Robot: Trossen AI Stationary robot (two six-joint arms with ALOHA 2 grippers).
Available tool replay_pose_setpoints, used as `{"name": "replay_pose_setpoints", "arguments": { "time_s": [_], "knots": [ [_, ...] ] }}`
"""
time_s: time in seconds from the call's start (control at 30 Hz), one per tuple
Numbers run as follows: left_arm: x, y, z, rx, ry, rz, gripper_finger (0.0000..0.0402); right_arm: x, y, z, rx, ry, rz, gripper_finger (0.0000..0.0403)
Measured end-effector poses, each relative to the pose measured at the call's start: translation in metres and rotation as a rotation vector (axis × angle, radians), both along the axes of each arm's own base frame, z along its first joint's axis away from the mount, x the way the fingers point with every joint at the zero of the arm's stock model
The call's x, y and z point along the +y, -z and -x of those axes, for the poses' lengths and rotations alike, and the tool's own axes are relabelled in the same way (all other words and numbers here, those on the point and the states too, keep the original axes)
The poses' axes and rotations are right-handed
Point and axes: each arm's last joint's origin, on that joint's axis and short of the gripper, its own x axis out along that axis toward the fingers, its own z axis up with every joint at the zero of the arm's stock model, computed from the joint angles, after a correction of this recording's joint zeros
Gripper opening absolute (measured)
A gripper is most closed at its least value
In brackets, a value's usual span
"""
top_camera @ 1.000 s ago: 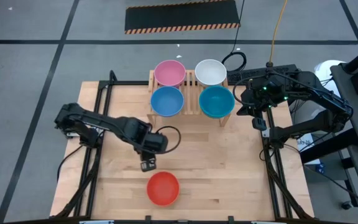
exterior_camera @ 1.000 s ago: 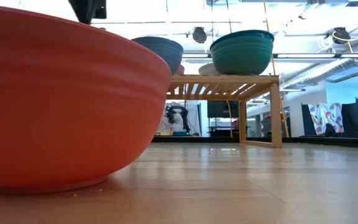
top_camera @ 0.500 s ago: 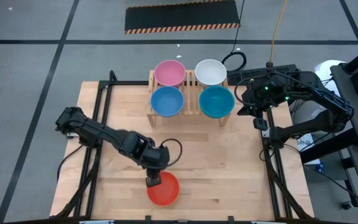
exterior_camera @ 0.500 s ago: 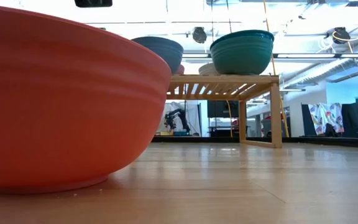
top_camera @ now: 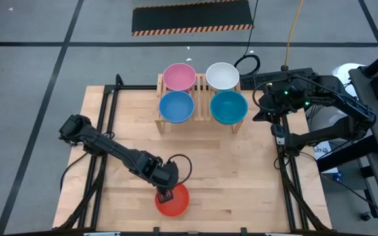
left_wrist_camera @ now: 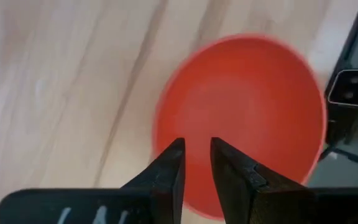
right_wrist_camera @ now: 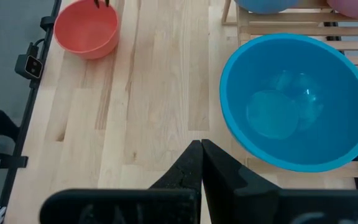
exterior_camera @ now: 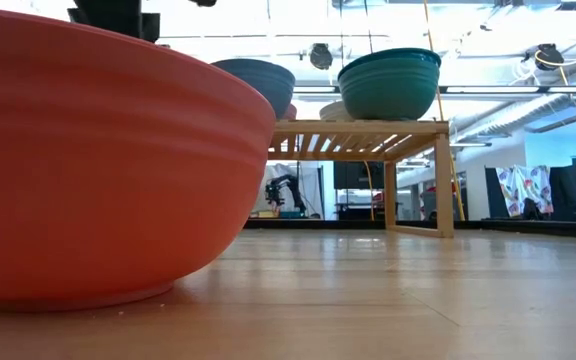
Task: Place and stack bowls onto a shelf
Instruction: Stack the orange bowl on top of the left blue bowl on the shelf
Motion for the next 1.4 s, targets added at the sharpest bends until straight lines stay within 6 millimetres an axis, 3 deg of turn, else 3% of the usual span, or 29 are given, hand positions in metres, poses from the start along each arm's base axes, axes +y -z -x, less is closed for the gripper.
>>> {"name": "replay_pose_setpoints", "arguments": {
  "time_s": [0.2,0.63,1.07,1.23,1.4],
  "knots": [
    [0.005,0.018,0.006,0.047,-0.072,-0.035,0.0083,0.000,0.000,0.001,-0.002,0.000,0.000,0.0000],
    [0.003,0.035,0.005,0.002,-0.083,0.027,0.0083,0.000,0.000,0.000,-0.002,0.000,0.000,0.0000],
    [0.004,0.035,0.004,-0.038,-0.065,-0.044,0.0083,0.000,0.000,0.000,-0.002,-0.001,0.000,0.0000],
    [-0.002,0.017,0.002,-0.097,0.024,-0.074,0.0081,0.000,0.000,0.000,-0.002,0.000,-0.001,0.0000],
    [-0.001,0.013,0.007,-0.037,0.047,-0.098,0.0081,0.000,0.000,0.000,-0.003,0.000,-0.001,0.0000]
  ]
}}
